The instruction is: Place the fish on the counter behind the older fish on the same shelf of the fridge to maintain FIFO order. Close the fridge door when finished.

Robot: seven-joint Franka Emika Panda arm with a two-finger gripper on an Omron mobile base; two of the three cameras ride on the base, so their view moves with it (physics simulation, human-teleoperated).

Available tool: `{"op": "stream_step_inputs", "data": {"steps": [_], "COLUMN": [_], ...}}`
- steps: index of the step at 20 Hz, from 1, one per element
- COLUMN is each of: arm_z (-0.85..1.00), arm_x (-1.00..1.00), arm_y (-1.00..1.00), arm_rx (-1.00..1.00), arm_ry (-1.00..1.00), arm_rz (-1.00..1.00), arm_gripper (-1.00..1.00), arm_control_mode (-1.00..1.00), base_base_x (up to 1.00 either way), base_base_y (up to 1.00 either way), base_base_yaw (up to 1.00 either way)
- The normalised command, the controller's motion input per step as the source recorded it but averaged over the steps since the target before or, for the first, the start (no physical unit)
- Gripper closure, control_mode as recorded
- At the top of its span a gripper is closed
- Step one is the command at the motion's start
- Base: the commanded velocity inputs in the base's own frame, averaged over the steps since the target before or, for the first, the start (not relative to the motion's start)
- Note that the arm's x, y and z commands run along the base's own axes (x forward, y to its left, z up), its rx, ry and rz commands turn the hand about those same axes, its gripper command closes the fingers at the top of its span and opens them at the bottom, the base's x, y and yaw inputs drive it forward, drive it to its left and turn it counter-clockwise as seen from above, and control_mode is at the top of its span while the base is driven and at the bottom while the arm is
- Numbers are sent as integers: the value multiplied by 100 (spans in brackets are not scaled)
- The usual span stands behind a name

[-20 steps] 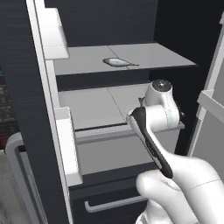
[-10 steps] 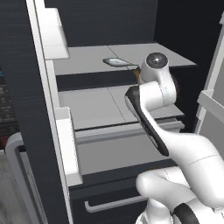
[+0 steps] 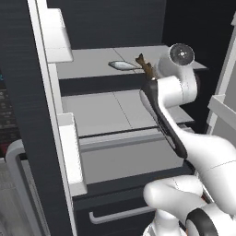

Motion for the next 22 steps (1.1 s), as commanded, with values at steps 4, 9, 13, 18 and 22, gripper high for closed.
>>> {"op": "stream_step_inputs", "data": {"steps": [4, 9, 13, 18, 22], "arm_z": [67, 49, 12, -6, 0], "arm_x": [17, 48, 67, 68, 66], "arm_y": [-5, -1, -4, -6, -4], "arm_rx": [-20, -14, -11, -11, -6], "arm_ry": [-8, 3, 2, -6, 1], "arm_rz": [29, 9, 2, 8, 7], "arm_gripper": [100, 100, 100, 100, 100], "arm_control_mode": [-100, -100, -100, -100, -100], "base_base_x": [0, 0, 0, 0, 0], "base_base_y": [0, 0, 0, 0, 0], "base_base_yaw": [0, 0, 0, 0, 0]}}
